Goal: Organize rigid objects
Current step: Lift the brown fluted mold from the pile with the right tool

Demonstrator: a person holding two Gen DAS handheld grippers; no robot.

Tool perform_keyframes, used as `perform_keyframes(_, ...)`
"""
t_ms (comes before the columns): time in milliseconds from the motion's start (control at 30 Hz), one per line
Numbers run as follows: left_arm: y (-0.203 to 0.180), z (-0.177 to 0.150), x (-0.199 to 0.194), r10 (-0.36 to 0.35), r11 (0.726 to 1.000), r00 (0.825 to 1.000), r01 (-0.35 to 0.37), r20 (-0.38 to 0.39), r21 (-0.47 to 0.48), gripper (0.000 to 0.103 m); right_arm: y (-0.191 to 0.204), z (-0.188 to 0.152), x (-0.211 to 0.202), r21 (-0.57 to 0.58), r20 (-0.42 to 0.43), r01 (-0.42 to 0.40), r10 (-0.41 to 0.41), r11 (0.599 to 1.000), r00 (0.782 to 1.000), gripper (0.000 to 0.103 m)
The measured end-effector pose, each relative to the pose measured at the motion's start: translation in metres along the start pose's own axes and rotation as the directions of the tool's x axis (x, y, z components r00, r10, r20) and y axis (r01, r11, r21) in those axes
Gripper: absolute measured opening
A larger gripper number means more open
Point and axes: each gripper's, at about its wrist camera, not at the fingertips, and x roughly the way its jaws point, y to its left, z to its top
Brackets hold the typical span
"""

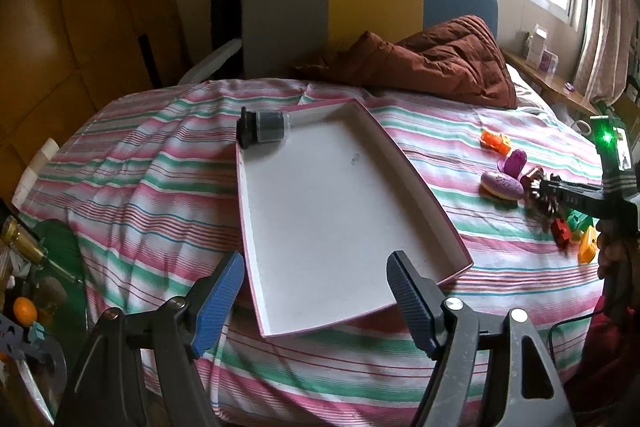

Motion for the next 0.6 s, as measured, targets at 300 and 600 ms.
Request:
perform_keyframes(300, 0.019, -0.002, -0.007, -0.002, 1.000, 1.000, 0.003, 0.024, -0.031, 0.075, -0.001, -0.004, -0.011, 0.024, -0.029, -0.003, 0.003, 1.000, 1.000, 0.022)
perform_keyframes(600, 0.040, -0.006, -0.007, -0.019, 0.995, 1.000, 0.021, 0.022, -0.100, 0.075, 0.006, 0.000, -0.051, 0.039, 0.042, 0.000, -0.001, 0.999, 0.999, 0.022)
